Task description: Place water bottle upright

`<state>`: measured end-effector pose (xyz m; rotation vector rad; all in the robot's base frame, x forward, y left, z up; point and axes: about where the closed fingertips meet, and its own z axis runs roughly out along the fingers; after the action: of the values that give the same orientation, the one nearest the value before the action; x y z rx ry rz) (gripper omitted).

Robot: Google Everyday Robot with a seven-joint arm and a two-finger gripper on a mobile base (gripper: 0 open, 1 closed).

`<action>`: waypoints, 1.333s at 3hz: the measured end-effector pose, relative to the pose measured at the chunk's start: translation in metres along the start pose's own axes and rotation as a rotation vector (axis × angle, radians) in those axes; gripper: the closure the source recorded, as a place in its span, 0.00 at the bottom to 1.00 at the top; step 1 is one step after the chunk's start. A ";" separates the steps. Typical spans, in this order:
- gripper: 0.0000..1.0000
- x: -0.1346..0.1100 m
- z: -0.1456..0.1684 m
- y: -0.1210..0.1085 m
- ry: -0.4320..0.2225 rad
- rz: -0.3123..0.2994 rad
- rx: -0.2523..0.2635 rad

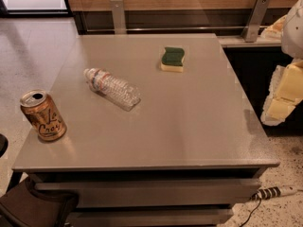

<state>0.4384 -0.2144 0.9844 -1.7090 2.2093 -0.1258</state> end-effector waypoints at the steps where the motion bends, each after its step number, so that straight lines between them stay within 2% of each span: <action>1: 0.00 -0.003 0.000 -0.003 -0.005 0.001 0.002; 2: 0.00 -0.044 -0.001 -0.041 -0.051 0.012 0.011; 3: 0.00 -0.091 0.011 -0.065 -0.033 0.067 -0.001; 4: 0.00 -0.143 0.029 -0.079 0.013 0.150 0.002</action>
Offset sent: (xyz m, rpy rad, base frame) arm 0.0732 0.0408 0.0338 0.0931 -0.0350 -0.0020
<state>0.5515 -0.0956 1.0100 -1.5390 2.3359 -0.1029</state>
